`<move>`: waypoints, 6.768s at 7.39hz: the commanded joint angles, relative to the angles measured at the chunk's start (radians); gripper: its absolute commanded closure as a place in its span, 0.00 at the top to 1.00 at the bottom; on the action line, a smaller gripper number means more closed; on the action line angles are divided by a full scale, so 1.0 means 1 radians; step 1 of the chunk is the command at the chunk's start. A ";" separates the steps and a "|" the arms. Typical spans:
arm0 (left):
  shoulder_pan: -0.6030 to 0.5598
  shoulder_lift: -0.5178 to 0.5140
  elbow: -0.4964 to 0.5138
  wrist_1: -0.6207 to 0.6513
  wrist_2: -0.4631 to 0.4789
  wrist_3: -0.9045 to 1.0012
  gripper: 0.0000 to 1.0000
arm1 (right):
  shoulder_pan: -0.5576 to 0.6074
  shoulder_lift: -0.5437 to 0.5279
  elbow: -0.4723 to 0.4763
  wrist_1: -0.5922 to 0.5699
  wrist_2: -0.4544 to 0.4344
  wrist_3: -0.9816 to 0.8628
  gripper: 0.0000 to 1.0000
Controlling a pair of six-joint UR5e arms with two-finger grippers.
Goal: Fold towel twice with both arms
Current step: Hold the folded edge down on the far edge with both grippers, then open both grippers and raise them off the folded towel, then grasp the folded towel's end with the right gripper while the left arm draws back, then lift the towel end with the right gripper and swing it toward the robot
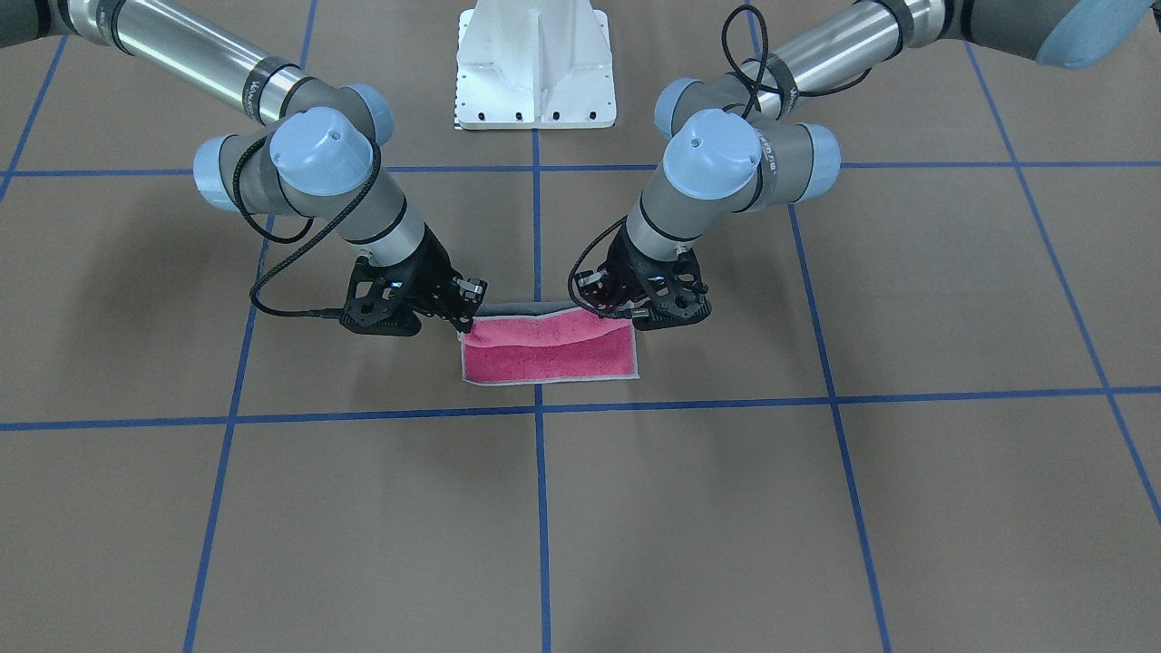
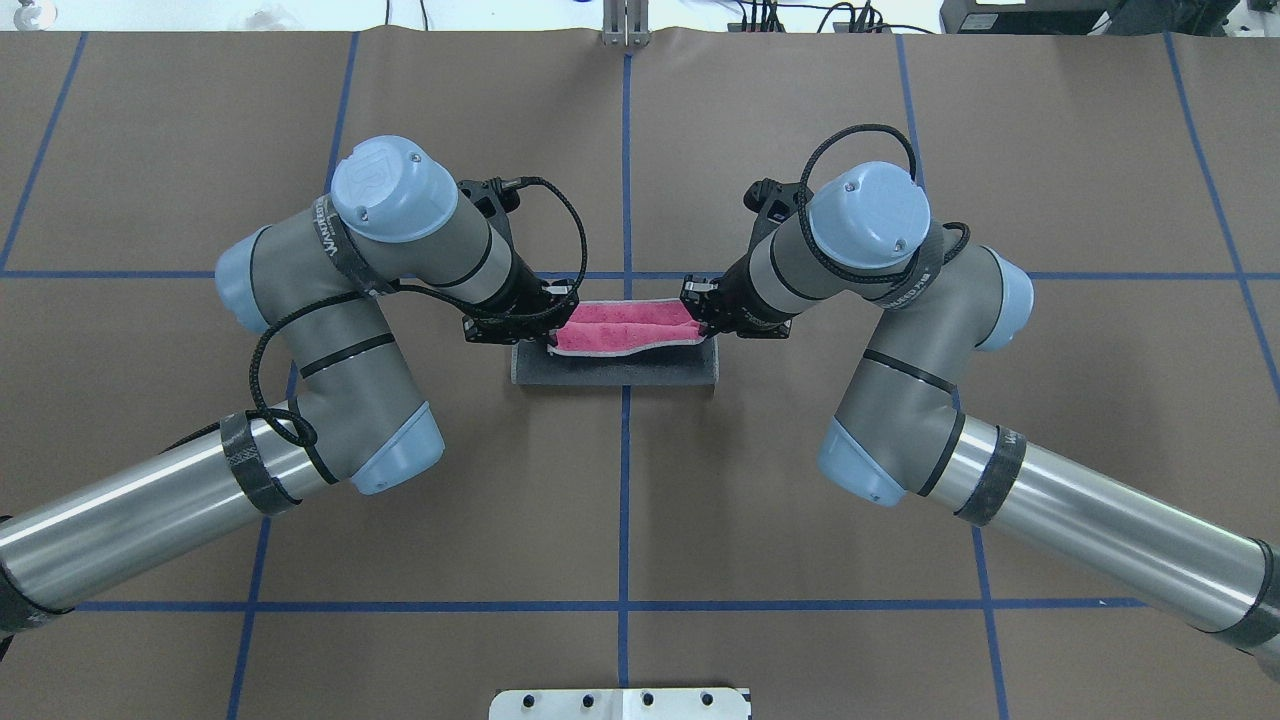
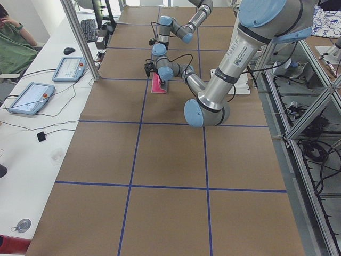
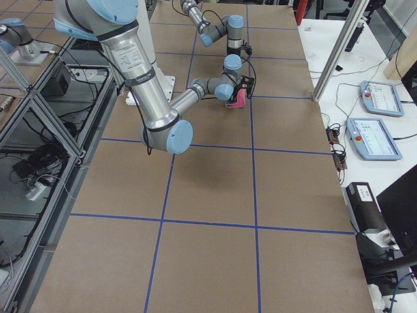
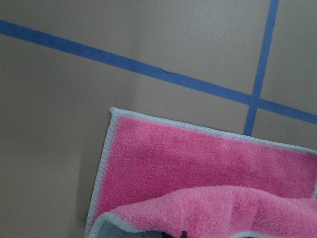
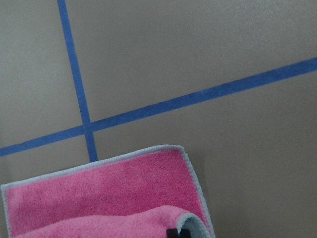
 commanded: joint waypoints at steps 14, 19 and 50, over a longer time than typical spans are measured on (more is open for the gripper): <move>-0.009 -0.014 0.026 0.000 0.006 0.025 0.00 | 0.004 0.004 -0.026 0.027 -0.002 -0.005 0.06; -0.018 -0.013 0.025 -0.020 0.008 0.026 0.99 | 0.027 0.007 -0.023 0.027 -0.003 -0.002 0.99; -0.165 -0.016 0.042 -0.023 -0.086 0.077 0.99 | 0.064 -0.102 0.037 0.041 0.251 0.348 0.00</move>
